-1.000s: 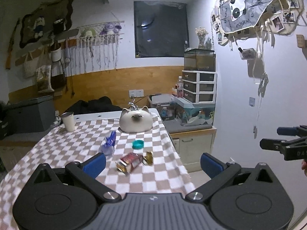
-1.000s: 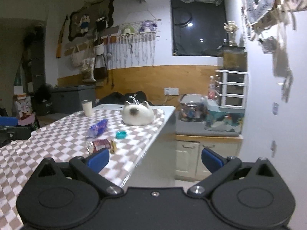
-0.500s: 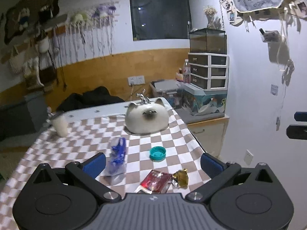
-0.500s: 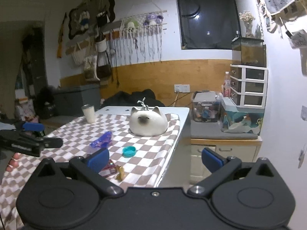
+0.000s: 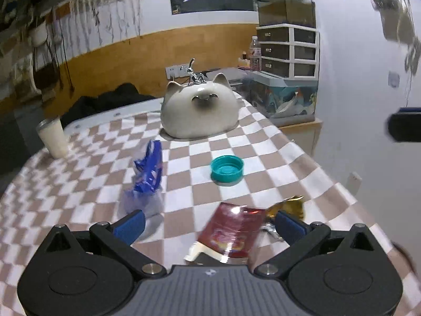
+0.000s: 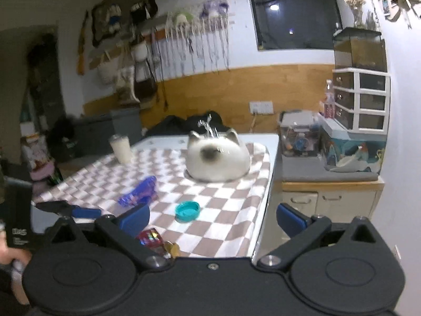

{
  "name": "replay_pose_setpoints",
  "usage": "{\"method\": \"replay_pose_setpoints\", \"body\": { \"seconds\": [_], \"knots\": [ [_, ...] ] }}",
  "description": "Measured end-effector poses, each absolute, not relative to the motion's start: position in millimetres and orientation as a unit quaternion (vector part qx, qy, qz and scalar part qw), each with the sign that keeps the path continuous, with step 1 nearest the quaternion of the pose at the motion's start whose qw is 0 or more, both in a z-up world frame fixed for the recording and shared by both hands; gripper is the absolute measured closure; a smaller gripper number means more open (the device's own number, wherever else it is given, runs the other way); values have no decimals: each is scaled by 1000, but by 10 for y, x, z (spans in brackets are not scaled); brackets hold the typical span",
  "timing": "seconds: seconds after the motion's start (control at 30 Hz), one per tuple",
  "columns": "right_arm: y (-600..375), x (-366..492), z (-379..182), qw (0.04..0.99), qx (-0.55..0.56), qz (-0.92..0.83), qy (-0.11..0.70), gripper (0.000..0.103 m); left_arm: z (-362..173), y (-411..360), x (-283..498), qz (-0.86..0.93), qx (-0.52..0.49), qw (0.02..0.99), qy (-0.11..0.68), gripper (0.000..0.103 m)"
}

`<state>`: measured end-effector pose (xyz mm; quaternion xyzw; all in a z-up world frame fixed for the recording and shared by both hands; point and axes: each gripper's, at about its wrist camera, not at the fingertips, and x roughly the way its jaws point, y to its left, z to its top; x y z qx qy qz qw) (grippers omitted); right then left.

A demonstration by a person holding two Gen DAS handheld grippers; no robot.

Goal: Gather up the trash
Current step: 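Grasp the red snack box with the left tool while the right tool grasps the gold wrapper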

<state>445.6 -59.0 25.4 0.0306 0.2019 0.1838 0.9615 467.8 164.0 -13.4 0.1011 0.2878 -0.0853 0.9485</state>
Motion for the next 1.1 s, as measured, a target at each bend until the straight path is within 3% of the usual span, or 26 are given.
{"method": "replay_pose_setpoints", "body": {
  "seconds": [0.13, 0.37, 0.47, 0.6, 0.77, 0.9, 1.0, 1.1],
  "knots": [
    [-428, 4685, 101, 947, 49, 200, 247, 1, -150, 1735, 4702, -118, 84, 946, 290, 0],
    [-125, 4959, -199, 921, 66, 225, 312, 31, -346, 1800, 4778, -157, 71, 940, 293, 2],
    [0, 5021, -331, 914, 56, 223, 334, 42, -453, 1823, 4846, -163, 54, 935, 310, 15],
    [86, 5097, -443, 913, 51, 213, 344, 45, -552, 1840, 4893, -172, 36, 927, 332, 27],
    [147, 5150, -556, 911, 53, 208, 352, 67, -463, 1865, 4804, -222, 39, 912, 342, 27],
    [168, 5140, -606, 918, 56, 201, 338, 68, -385, 1818, 4721, -234, 68, 910, 336, 27],
    [188, 5122, -641, 919, 58, 203, 332, 84, -382, 1796, 4745, -217, 71, 915, 333, 27],
    [188, 5088, -656, 919, 65, 207, 330, 85, -409, 1790, 4806, -182, 71, 923, 332, 27]
  ]
}}
